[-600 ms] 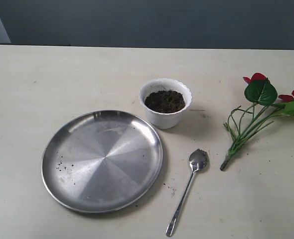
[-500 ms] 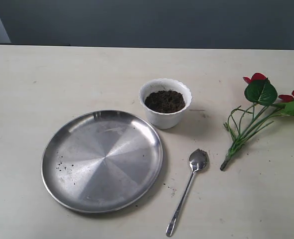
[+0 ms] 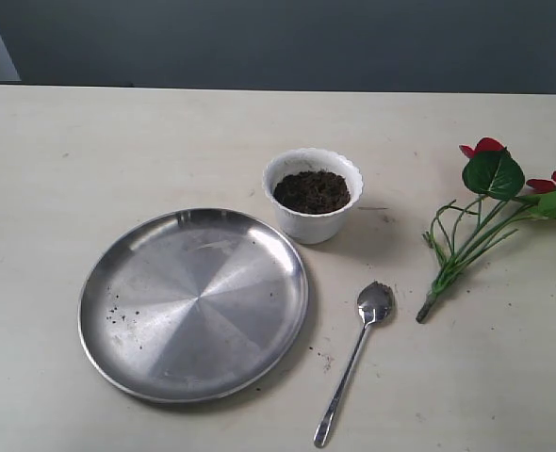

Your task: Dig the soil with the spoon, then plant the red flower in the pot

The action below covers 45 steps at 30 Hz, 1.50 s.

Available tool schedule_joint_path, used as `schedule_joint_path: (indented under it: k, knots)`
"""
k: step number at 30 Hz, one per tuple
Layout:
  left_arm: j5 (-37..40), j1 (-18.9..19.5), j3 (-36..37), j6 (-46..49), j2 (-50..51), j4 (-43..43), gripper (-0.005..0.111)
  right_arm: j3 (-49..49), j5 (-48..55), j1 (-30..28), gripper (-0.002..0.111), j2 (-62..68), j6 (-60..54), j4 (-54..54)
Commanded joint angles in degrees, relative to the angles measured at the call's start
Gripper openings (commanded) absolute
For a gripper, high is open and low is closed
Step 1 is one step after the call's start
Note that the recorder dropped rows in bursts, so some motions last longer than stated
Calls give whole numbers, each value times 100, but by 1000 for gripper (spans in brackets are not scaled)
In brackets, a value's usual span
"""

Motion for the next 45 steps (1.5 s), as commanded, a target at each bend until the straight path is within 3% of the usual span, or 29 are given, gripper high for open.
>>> schedule_joint_path:
  k: [1, 10, 15, 20, 25, 27, 28, 32, 35, 42, 45]
  knots:
    - [-75, -29, -14, -11, -5, -49, 0, 5, -50, 15, 8, -24, -5, 389]
    - [-75, -29, -14, -11, -5, -49, 0, 5, -748, 25, 8, -24, -5, 793]
    - [-75, -29, -14, -11, -5, -49, 0, -790, 1049, 25, 8, 373, -225, -387]
    - [-75, -29, -14, -11, -5, -49, 0, -1510, 1624, 25, 8, 1992, -1379, 90]
    - [-75, -29, -14, -11, -5, -49, 0, -2300, 2253, 85, 8, 5016, -3880, 2189]
    - [-75, -29, -14, -11, -5, -49, 0, -2437, 1910, 514, 8, 6069, -3957, 2312]
    - [-75, -29, -14, -11, -5, -31, 0, -2498, 1540, 1008, 8, 6730, -3734, 2312]
    - [-75, -29, -14, -11, -5, -45, 0, -2849, 821, 2364, 8, 7851, -3040, 2337]
    - [-75, -29, -14, -11, -5, -45, 0, -3249, 501, 3058, 8, 8506, -2759, 2337]
    - [-75, -29, -14, -11, -5, -45, 0, -3566, 599, 3330, 8, 9479, -2255, 2301]
    - [-75, -29, -14, -11, -5, -45, 0, -3570, 437, 3330, 8, 9331, -2267, 1456]
